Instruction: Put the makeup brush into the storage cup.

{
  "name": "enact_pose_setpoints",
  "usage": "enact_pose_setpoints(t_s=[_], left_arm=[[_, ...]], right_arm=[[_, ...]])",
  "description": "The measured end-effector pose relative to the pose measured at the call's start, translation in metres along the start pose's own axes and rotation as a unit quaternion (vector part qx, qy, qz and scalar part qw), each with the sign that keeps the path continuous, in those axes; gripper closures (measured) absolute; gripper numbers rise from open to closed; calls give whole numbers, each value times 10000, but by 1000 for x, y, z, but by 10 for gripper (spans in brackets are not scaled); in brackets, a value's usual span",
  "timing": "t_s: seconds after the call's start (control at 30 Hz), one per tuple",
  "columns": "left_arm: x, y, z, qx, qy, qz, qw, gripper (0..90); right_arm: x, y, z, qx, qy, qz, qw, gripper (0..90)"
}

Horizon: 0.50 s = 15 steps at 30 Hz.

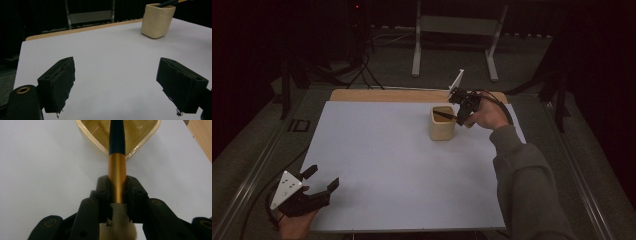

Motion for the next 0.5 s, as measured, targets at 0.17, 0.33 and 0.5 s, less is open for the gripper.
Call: enact_pose_setpoints(t_s=[0.17, 0.33, 0.5], left_arm=[[0, 0, 0, 0, -2, -1, 10000, 158], [0, 0, 0, 2, 18, 15, 10000, 158], [0, 0, 0, 3, 4, 1, 10000, 158]], right_arm=[[1, -1, 0, -18, -42, 14, 10000, 727], [8, 9, 6, -356, -308, 687, 9965, 151], [6, 12, 7, -476, -308, 712, 9958, 108]])
Point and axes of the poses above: each handheld gripper's, and its own axes: y roughly backward along the jaws, x roughly out of its top, z roughly to its right, the point moved 4 cm from there along -y, roughly forward along the jaws, and after that the axes turned 1 degree about z, right-handed, at the moved point
